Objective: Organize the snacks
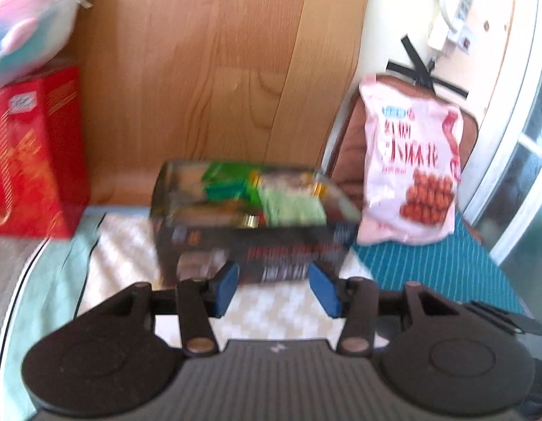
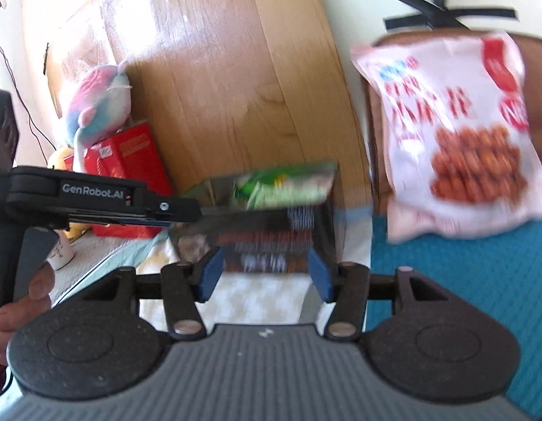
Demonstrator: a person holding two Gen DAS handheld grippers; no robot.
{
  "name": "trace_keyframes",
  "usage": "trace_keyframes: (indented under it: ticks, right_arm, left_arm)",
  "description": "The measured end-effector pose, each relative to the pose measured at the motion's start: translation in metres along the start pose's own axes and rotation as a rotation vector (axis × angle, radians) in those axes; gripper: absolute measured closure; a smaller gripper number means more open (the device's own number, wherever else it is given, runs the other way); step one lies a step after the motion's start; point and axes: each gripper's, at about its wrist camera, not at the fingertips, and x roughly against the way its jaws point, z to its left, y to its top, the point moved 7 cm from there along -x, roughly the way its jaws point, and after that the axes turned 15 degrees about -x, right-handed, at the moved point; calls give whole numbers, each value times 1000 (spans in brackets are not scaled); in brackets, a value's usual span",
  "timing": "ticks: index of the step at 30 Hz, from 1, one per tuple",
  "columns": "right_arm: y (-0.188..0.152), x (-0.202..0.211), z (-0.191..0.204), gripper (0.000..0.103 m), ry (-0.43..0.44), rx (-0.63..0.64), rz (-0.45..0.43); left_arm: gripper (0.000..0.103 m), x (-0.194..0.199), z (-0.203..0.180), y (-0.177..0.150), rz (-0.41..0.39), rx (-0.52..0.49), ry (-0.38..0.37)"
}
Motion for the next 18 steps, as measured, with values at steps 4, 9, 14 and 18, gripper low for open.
trace_keyframes:
  ticks: [4,9,14,18]
  right_arm:
    - [-23,22,3,43,-7,-38,11]
    - [-40,42,12,42,1,-54,14]
    - [-57,55,13,37,-13,-52,-8]
    - [-70,60,5,36,-53,-50,-38]
  left_arm:
    - [56,21,-11,-34,29,-9,43]
    - [54,35,-18,-65,52,-28,118]
    - [52,41,-17,-90,74,-18,177]
    - [52,41,-16,-106,91,-18,234]
